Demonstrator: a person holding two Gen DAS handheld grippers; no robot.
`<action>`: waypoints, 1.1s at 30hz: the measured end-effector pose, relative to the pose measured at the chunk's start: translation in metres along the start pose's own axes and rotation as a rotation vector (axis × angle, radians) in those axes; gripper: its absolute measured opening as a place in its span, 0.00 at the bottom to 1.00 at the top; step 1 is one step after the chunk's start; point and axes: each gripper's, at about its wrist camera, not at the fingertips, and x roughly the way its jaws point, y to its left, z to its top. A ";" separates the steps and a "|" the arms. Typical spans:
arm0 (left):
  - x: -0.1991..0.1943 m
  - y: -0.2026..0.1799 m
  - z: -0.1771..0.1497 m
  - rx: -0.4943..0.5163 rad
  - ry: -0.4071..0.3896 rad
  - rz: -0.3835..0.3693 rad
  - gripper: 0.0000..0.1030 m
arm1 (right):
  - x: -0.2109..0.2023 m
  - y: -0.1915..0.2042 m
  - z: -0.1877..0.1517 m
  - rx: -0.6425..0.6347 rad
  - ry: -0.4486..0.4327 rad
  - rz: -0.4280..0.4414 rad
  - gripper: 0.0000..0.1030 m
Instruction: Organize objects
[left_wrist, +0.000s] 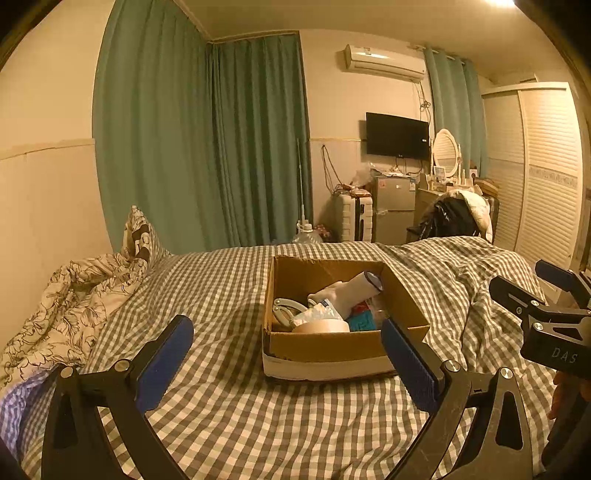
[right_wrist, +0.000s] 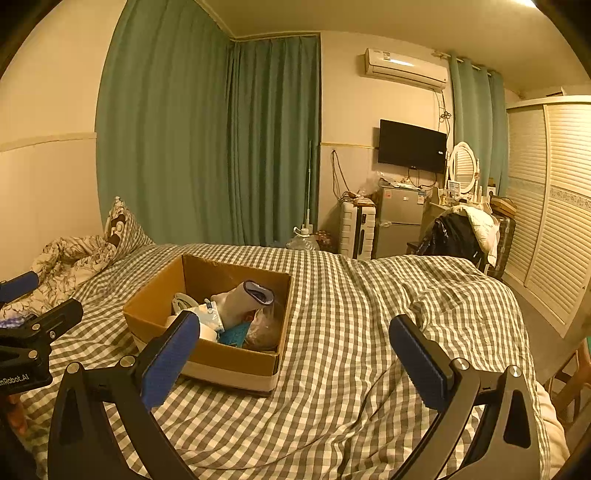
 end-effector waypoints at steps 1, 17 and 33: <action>0.000 0.000 0.000 0.000 0.002 -0.001 1.00 | 0.000 0.000 0.000 0.001 0.002 0.001 1.00; 0.002 -0.001 -0.003 -0.003 0.009 0.003 1.00 | 0.002 -0.001 -0.001 0.009 0.006 0.006 1.00; 0.004 0.000 -0.001 -0.005 0.016 0.011 1.00 | 0.003 0.000 -0.001 0.002 0.017 0.010 1.00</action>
